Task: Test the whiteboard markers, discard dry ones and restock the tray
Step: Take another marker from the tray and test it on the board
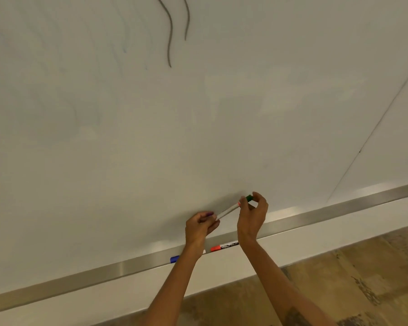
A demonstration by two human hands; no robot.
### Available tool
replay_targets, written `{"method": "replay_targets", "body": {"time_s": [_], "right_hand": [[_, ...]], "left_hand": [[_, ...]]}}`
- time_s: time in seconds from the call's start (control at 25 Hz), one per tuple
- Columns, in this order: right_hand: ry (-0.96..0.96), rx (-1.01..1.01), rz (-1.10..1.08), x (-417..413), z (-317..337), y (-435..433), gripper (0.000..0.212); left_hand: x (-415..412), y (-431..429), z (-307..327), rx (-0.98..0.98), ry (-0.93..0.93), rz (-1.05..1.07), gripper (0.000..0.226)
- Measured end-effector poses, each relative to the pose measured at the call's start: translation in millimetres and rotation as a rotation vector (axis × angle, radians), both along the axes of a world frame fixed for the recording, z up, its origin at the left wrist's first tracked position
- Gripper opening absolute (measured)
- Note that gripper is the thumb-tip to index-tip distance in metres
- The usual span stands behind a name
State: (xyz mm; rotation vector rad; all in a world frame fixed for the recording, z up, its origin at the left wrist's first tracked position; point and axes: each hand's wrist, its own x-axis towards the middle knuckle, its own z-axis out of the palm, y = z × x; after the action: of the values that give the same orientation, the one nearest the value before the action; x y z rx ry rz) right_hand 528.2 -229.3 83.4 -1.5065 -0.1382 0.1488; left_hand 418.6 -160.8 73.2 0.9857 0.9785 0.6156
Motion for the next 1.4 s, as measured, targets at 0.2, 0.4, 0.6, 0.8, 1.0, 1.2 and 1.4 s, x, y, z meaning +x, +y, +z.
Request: {"method": "replay_targets", "body": {"time_s": [0.2, 0.4, 0.6, 0.8, 1.0, 1.2, 1.4], "right_hand": [[0.066, 0.207, 0.073, -50, 62, -6, 0.021], [-0.171, 0.22, 0.297, -110, 111, -24, 0.019], [-0.356, 0.135, 0.47, -156, 148, -30, 0.024], [-0.476, 0.028, 0.502, -167, 195, -29, 0.019], [-0.676, -0.28, 0.416, -163, 223, -31, 0.038], [-0.453, -0.036, 0.523, -148, 216, -30, 0.03], [-0.4, 0.221, 0.579, -127, 240, -34, 0.037]], "left_hand": [[-34, -17, 57, 0.237, 0.036, -0.207, 0.015], [-74, -24, 123, 0.397, -0.195, -0.173, 0.031], [-102, -30, 189, 0.599, -0.246, -0.184, 0.025], [-123, -32, 238, 0.563, -0.336, -0.183, 0.023], [-118, -39, 282, 0.464, -0.467, -0.094, 0.018], [-116, -30, 314, 0.67, -0.46, 0.099, 0.021], [-113, -12, 336, 0.973, -0.245, 0.269, 0.025]]}}
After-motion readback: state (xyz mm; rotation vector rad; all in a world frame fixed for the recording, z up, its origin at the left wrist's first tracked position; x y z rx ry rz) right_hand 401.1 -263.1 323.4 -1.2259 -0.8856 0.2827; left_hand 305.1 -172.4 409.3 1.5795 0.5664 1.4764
